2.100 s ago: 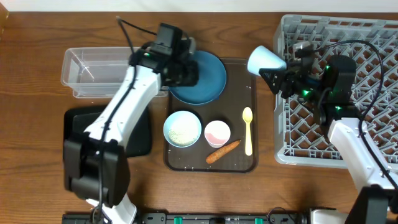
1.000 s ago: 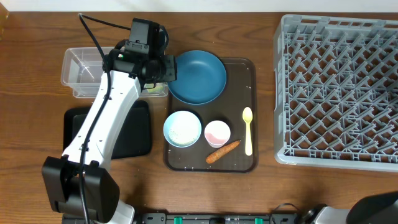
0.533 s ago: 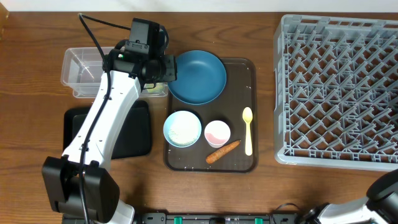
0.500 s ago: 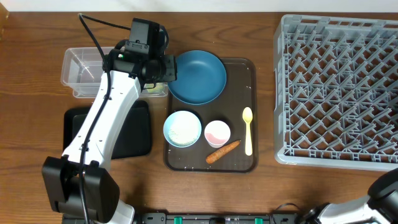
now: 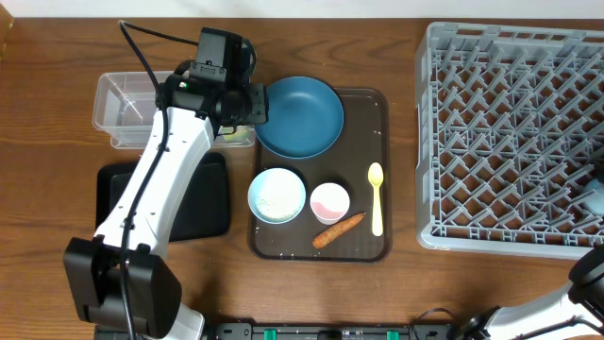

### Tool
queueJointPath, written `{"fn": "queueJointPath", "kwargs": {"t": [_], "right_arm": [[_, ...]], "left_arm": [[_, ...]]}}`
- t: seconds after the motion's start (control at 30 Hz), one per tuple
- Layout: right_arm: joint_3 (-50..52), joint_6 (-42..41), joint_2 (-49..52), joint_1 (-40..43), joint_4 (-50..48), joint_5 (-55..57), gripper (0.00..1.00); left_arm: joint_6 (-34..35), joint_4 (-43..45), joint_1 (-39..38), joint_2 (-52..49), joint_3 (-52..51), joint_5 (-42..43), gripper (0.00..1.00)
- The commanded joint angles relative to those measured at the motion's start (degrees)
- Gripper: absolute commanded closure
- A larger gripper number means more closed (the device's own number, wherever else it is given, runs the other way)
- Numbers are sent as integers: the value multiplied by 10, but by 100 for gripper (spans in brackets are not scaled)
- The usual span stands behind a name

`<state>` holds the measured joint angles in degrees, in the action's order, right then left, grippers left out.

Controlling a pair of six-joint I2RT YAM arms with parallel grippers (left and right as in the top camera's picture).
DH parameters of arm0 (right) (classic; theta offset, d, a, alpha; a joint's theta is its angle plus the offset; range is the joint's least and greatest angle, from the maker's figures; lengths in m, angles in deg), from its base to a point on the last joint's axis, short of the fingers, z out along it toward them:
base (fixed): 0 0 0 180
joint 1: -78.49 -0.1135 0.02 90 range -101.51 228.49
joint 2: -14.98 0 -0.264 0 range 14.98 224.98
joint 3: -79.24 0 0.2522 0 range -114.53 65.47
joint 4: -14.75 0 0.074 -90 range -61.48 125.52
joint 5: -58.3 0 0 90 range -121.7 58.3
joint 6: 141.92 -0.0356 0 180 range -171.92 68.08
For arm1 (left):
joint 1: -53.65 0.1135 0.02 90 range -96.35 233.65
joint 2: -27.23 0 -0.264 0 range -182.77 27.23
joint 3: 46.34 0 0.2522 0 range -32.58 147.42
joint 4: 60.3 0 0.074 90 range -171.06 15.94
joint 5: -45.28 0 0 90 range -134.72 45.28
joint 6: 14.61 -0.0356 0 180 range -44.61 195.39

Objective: Sort waste into correct bins and load items into the dishwasher rack
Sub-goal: 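Reach the left gripper to the pink cup and grasp it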

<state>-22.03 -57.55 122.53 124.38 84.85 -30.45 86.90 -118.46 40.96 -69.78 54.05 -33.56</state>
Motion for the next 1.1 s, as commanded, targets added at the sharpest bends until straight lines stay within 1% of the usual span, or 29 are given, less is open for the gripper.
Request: {"fn": "queueJointPath", "kwargs": {"t": [0.0,0.07,0.1,0.27,0.33,0.43,0.6,0.67,0.83,1.07], "right_arm": [[-16,1,-34,2,3,-38,23],[-17,-1,-56,2,1,-42,16],[-17,-1,-70,2,0,-47,14],[-17,3,-128,-8,3,-123,15],[-17,22,-140,-23,8,-169,15],[-17,39,-143,-61,20,-205,15],[-16,66,-142,-158,33,-208,12],[-16,66,-142,-196,33,-208,1],[-16,66,-141,-275,31,-212,1],[-16,66,-126,-325,27,-210,1]], "left_arm": [[-8,-4,2,5,1,-7,60],[-8,-7,2,5,1,-7,58],[-8,-9,2,5,1,-7,57],[-9,-27,-3,5,1,-7,57],[-18,-35,-13,5,0,-7,57],[-33,-47,-35,3,-2,-7,56],[-45,-84,-87,-10,-3,-7,56],[-45,-107,-108,-19,-3,-7,56],[-44,-144,-150,-37,-9,-7,56],[-44,-151,-193,-53,-31,-7,56]]}}
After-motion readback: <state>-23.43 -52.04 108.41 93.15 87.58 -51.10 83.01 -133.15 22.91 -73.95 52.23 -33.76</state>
